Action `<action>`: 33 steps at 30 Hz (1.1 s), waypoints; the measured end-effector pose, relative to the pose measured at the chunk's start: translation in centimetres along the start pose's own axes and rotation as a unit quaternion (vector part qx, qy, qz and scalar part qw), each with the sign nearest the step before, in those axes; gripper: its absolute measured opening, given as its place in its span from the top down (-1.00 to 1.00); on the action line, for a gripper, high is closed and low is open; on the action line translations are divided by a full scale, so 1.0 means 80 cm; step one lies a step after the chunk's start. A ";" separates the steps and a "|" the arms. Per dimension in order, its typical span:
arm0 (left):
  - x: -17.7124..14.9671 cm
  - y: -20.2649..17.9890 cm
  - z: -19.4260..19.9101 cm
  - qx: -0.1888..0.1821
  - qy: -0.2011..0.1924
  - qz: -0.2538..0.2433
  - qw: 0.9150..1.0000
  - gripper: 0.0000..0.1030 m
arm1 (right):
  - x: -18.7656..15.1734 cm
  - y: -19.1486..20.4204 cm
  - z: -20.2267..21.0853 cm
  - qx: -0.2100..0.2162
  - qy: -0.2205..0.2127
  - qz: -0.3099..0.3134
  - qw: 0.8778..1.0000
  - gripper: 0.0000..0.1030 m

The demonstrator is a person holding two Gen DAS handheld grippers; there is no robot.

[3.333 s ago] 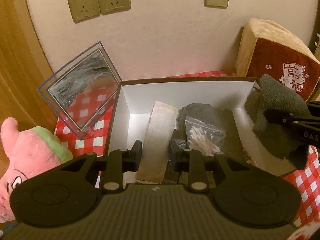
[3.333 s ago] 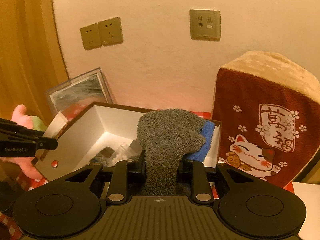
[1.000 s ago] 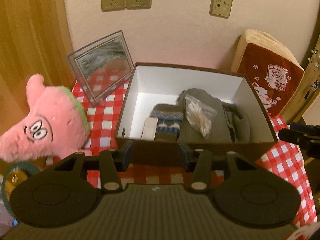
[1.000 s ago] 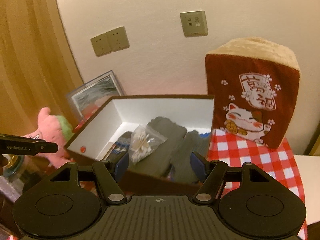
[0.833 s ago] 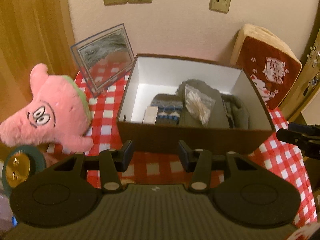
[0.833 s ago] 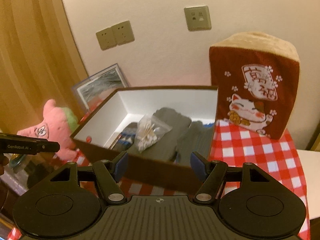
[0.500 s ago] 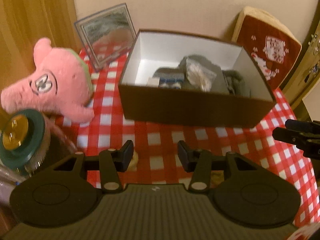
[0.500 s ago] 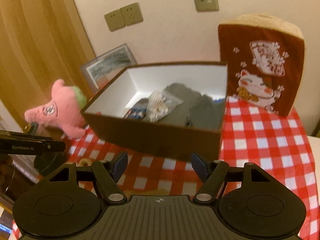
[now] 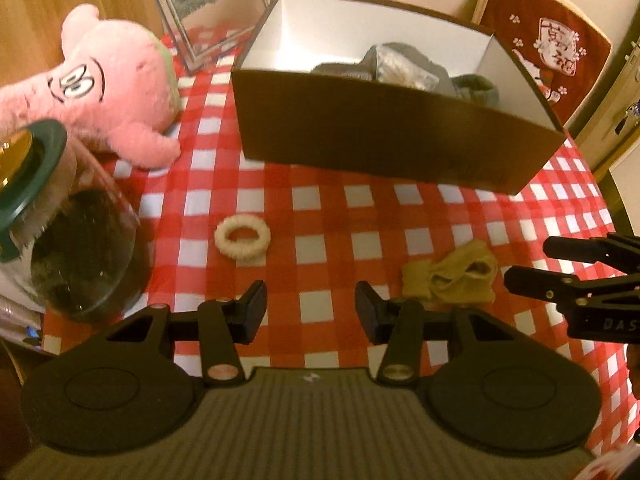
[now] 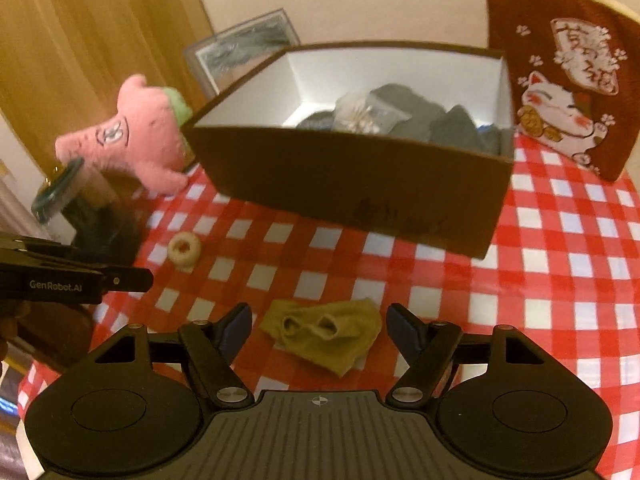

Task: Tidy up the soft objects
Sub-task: 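Withdraw both grippers from the box toward the beige sock and white ring, then grasp the beige sock with the right gripper while the left gripper grasps the white fuzzy ring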

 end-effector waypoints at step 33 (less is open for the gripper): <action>-0.038 0.016 -0.048 0.020 0.033 0.021 0.999 0.10 | -0.035 -0.001 -0.078 -0.034 0.034 -0.003 0.999 -0.76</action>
Point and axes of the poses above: each gripper's, at about its wrist camera, not at the fingertips, and z roughly against the way its jaws point, y to its left, x to its top, the point moved 8 cm from there along -z, roughly the way its jaws point, and after that the axes turned 9 degrees about -y, right-handed, at the moved point
